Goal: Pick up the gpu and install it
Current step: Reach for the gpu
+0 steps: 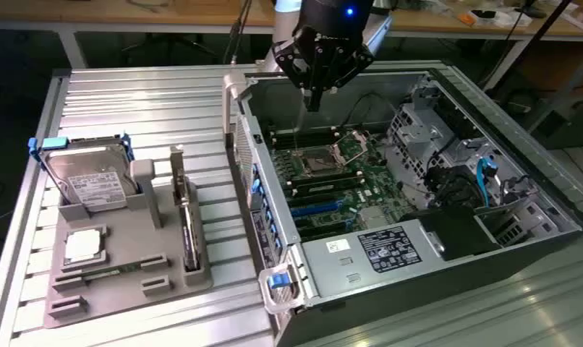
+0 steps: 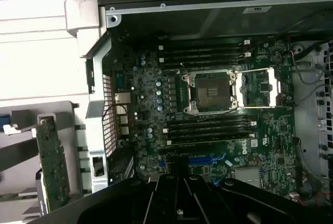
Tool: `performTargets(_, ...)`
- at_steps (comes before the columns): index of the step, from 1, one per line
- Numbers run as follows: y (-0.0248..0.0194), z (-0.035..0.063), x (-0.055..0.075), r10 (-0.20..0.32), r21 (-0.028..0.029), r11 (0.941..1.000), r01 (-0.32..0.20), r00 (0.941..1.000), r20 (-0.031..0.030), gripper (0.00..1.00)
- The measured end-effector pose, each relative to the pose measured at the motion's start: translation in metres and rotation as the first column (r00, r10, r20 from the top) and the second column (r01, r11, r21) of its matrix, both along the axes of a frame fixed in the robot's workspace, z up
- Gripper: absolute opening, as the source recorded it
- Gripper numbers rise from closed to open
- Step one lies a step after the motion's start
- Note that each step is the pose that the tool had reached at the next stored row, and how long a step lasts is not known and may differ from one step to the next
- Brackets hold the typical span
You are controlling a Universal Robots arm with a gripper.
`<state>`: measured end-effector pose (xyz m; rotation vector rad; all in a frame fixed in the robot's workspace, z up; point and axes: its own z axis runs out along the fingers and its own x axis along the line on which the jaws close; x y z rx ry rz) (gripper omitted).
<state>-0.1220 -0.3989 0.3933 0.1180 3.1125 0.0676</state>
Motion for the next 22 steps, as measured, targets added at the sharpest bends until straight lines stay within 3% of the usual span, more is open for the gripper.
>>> performTargets(10,0.0000,0.0000,-0.001,0.000,0.0000,1.0000,0.000,1.0000,0.0000,0.11)
performTargets(22,0.0000,-0.0001,-0.019,0.000,0.0000,1.0000,0.000,1.0000,0.0001,0.11)
